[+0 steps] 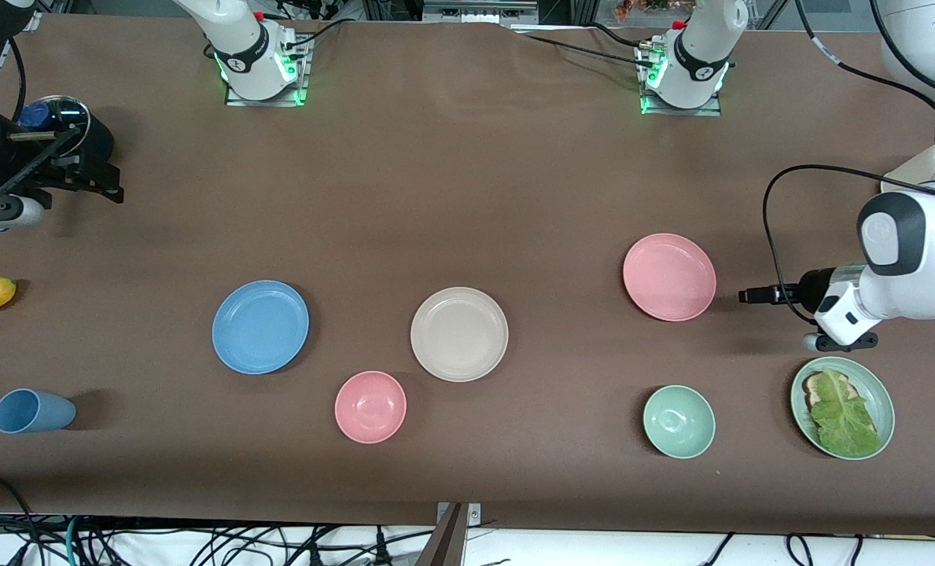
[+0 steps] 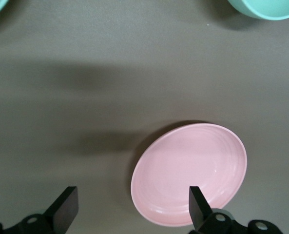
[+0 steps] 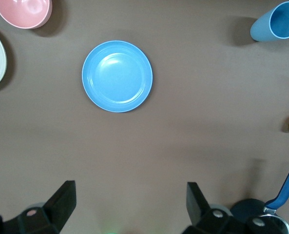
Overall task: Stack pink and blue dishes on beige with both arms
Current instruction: 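Move the left gripper down to the rim of the pink bowl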
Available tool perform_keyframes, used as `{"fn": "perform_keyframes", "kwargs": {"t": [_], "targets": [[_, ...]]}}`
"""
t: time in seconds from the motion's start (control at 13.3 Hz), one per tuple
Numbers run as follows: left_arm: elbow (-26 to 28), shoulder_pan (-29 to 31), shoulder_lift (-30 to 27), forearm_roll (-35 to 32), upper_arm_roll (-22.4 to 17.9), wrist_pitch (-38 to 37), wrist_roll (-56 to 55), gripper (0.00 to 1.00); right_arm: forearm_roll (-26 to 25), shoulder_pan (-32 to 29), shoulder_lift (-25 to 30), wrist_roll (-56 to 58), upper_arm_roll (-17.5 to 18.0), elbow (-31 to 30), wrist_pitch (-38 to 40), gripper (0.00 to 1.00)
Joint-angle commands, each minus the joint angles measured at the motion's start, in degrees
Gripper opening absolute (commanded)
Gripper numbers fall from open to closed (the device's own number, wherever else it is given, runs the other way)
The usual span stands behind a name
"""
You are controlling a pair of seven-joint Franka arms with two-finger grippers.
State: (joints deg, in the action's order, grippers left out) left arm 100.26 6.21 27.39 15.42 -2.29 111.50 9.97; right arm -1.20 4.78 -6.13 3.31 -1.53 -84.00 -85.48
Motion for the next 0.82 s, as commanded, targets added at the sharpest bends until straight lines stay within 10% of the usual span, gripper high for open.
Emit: {"fn": "perform_keyframes", "kwargs": {"t": [0.0, 0.75], "targets": [[5.8, -0.1, -1.1, 3.1, 1.4, 7.0, 3.1, 1.0, -0.2, -0.2, 1.5, -0.5, 0.5, -1.2, -0.3, 1.0], [8.4, 0.4, 4.9, 14.0, 1.6, 16.6, 19.5, 0.99, -0.1, -0.2, 1.7, -0.6, 0.7, -1.2, -0.2, 1.0]]}}
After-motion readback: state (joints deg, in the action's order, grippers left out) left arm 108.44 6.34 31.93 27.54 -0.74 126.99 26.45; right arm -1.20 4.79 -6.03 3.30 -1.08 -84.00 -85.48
